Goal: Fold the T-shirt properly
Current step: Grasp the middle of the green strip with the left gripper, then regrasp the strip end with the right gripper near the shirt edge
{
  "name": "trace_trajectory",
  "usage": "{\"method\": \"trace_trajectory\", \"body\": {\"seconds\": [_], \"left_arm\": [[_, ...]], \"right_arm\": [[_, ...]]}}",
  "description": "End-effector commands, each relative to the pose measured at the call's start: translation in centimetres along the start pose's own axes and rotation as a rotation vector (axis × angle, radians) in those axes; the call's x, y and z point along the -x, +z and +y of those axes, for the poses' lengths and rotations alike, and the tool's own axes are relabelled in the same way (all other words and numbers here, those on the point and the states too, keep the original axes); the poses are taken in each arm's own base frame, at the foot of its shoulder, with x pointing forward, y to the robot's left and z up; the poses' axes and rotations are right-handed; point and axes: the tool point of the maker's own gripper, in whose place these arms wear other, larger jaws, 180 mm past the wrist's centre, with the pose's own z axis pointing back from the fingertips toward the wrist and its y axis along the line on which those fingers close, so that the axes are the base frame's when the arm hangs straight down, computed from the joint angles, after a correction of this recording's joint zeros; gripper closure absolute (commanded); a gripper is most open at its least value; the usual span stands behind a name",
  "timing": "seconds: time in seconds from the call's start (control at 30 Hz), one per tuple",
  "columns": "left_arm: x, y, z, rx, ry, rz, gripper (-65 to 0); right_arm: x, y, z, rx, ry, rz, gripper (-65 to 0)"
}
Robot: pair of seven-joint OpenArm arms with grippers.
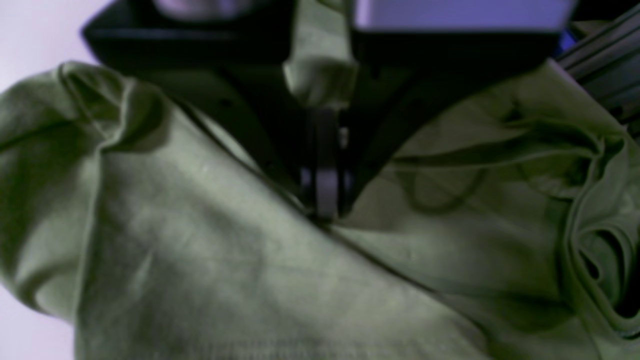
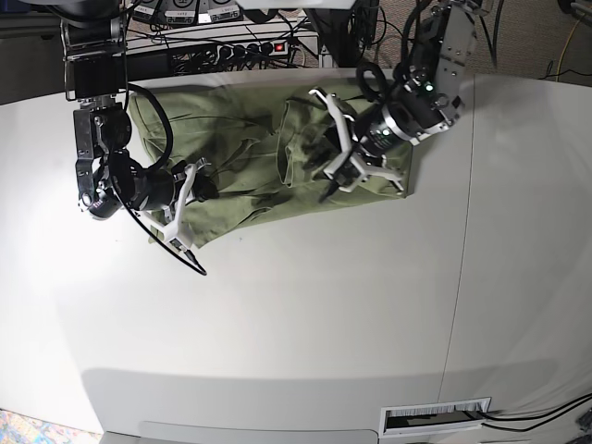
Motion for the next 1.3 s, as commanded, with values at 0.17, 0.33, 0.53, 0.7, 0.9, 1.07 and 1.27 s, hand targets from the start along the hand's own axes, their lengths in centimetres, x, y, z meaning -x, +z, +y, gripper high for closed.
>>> {"method": "trace_trajectory", "body": {"seconds": [0.17, 0.33, 0.53, 0.7, 0.9, 1.07, 1.27], "left_arm": [[-1.0, 2.4, 3.8, -0.107, -0.017, -0.03, -11.5], [1.6, 3.0, 3.0, -0.106, 0.01, 0.044, -11.5], [1.9, 3.2, 1.6, -0.089, 0.051, -0.033, -11.5], [3.9, 2.0, 0.9, -0.07, 0.085, -0.044, -11.5], [5.5, 0.7, 1.1, -0.057, 0.129, -0.056, -11.5], [7.6, -1.2, 1.7, -0.05, 0.178, 0.003, -11.5], [8.8, -1.8, 0.7, 0.007, 0.17, 0.093, -11.5]], "right_arm": [[-1.2, 0.9, -0.7, 0.023, 0.015, -0.037, 0.0], [-1.2, 0.9, -0.7, 0.023, 0.015, -0.036, 0.0], [-1.2, 0.9, -0.7, 0.024, 0.015, -0.035, 0.0], [-1.1, 0.9, -0.7, 0.024, 0.015, -0.028, 0.0], [-1.1, 0.9, -0.7, 0.023, 0.015, -0.029, 0.0], [-1.0, 0.9, -0.7, 0.023, 0.014, -0.027, 0.0], [-1.8, 1.5, -0.2, 0.033, 0.054, -0.034, 0.0]]}}
